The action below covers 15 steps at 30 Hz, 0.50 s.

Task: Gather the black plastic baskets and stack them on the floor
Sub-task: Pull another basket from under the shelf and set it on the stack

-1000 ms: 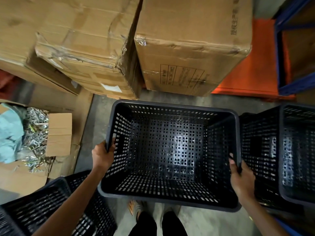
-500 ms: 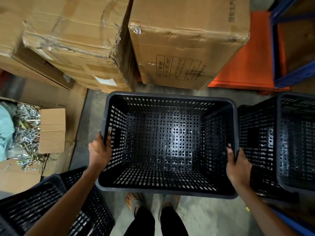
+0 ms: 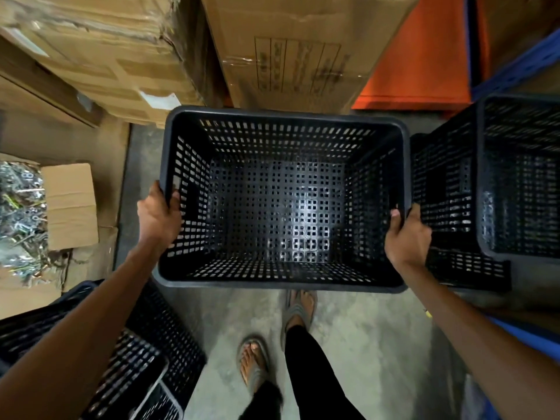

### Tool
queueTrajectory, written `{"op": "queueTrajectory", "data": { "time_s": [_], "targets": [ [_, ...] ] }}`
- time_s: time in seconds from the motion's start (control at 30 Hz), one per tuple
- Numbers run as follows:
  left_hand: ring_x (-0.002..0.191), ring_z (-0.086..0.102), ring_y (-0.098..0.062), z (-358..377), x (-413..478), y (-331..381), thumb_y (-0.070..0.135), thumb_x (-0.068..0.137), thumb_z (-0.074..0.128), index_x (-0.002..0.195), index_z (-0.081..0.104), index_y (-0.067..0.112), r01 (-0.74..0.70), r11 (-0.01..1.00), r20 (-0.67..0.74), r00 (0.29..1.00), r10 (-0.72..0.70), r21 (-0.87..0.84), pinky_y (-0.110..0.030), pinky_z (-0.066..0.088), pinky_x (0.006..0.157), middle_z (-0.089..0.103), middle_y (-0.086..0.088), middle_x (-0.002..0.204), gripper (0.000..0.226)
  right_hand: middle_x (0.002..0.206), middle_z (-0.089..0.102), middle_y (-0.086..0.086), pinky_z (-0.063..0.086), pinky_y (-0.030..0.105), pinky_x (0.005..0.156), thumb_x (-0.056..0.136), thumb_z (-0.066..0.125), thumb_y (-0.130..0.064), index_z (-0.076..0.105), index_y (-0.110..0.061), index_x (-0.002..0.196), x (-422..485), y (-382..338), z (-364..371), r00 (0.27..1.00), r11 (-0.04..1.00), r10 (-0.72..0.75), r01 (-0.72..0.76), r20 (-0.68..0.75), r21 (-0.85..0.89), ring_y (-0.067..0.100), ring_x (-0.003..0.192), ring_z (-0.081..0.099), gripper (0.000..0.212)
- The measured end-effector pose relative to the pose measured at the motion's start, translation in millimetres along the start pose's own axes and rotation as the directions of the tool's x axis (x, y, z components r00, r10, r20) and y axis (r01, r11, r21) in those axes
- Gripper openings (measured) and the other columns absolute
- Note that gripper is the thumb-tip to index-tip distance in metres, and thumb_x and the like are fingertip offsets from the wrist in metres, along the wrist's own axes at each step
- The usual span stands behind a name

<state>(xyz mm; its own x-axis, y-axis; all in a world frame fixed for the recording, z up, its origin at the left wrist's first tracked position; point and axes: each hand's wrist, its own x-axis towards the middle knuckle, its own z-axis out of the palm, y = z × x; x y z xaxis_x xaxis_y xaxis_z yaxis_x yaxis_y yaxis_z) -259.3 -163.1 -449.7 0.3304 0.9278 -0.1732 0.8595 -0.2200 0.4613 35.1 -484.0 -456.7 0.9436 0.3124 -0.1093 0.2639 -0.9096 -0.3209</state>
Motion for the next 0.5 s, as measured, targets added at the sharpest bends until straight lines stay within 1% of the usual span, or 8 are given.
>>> {"op": "queueTrajectory", "data": {
  "time_s": [0.07, 0.13, 0.23, 0.33, 0.37, 0.43, 0.5],
  "targets": [
    [0.098, 0.067, -0.042, 0, 2, 4, 0.021, 0.097, 0.05, 0.118, 0.052, 0.0, 0.02, 1.0, 0.015, 1.0, -0.02, 0.005, -0.042, 0.054, 0.079, 0.068, -0.025, 0.111, 0.03, 0.072, 0.062, 0.03, 0.043, 0.038, 0.056, 0.101, 0.043, -0.026, 0.048, 0.007, 0.121, 3, 2, 3, 0.999, 1.0, -0.021, 0.02, -0.028, -0.016, 0.046, 0.067, 0.063, 0.038],
    [0.104, 0.065, -0.041, -1, 0, 3, 0.021, 0.098, 0.049, 0.121, 0.052, 0.0, 0.027, 1.0, 0.029, 0.999, -0.027, 0.004, -0.042, 0.053, 0.086, 0.066, -0.025, 0.116, 0.032, 0.074, 0.062, 0.029, 0.037, 0.035, 0.056, 0.102, 0.041, -0.027, 0.046, 0.006, 0.122, 2, 6, 6, 0.999, 0.999, -0.035, 0.034, -0.018, -0.016, 0.045, 0.069, 0.063, 0.039],
    [0.113, 0.06, -0.038, -3, 1, 5, 0.022, 0.099, 0.049, 0.127, 0.051, 0.001, 0.048, 0.999, 0.062, 0.997, -0.049, 0.004, -0.042, 0.049, 0.094, 0.063, -0.023, 0.123, 0.035, 0.086, 0.063, 0.03, 0.036, 0.035, 0.059, 0.103, 0.038, -0.029, 0.041, 0.004, 0.131, 4, 8, 4, 0.999, 1.0, -0.018, 0.018, 0.026, -0.014, 0.045, 0.078, 0.062, 0.044],
    [0.123, 0.052, -0.04, -1, 2, -2, 0.025, 0.1, 0.045, 0.139, 0.038, 0.0, 0.007, 0.999, 0.103, 0.995, -0.012, 0.051, -0.045, 0.041, 0.103, 0.054, -0.025, 0.134, 0.047, 0.103, 0.062, 0.032, 0.039, 0.041, 0.063, 0.104, 0.036, -0.03, 0.036, 0.002, 0.137, 4, 10, 4, 0.997, 0.999, -0.028, 0.03, 0.073, -0.016, 0.047, 0.09, 0.061, 0.045],
    [0.126, 0.05, -0.041, -1, 5, -2, 0.026, 0.1, 0.045, 0.141, 0.034, -0.002, -0.014, 0.998, 0.113, 0.994, 0.007, 0.059, -0.046, 0.039, 0.104, 0.051, -0.026, 0.137, 0.05, 0.11, 0.061, 0.032, 0.042, 0.044, 0.067, 0.104, 0.035, -0.031, 0.031, 0.0, 0.142, 8, 10, 2, 0.994, 0.999, -0.021, 0.024, 0.104, -0.021, 0.047, 0.095, 0.06, 0.049],
    [0.126, 0.049, -0.043, -1, 6, -10, 0.025, 0.099, 0.047, 0.139, 0.032, -0.003, -0.049, 0.998, 0.123, 0.991, 0.046, 0.025, -0.046, 0.039, 0.103, 0.05, -0.026, 0.137, 0.051, 0.125, 0.055, 0.03, 0.047, 0.048, 0.081, 0.105, 0.034, -0.032, 0.022, -0.003, 0.149, 8, 14, 2, 0.984, 1.0, -0.01, 0.008, 0.177, 0.01, 0.047, 0.109, 0.056, 0.055],
    [0.127, 0.049, -0.042, 0, 6, -14, 0.024, 0.098, 0.048, 0.138, 0.033, -0.002, -0.057, 0.998, 0.125, 0.99, 0.058, -0.01, -0.045, 0.039, 0.104, 0.049, -0.026, 0.137, 0.05, 0.14, 0.048, 0.025, 0.045, 0.048, 0.096, 0.104, 0.035, -0.033, 0.02, -0.006, 0.151, 11, 19, 0, 0.97, 0.997, -0.017, -0.002, 0.242, 0.079, 0.045, 0.123, 0.048, 0.057]
  ]
}}
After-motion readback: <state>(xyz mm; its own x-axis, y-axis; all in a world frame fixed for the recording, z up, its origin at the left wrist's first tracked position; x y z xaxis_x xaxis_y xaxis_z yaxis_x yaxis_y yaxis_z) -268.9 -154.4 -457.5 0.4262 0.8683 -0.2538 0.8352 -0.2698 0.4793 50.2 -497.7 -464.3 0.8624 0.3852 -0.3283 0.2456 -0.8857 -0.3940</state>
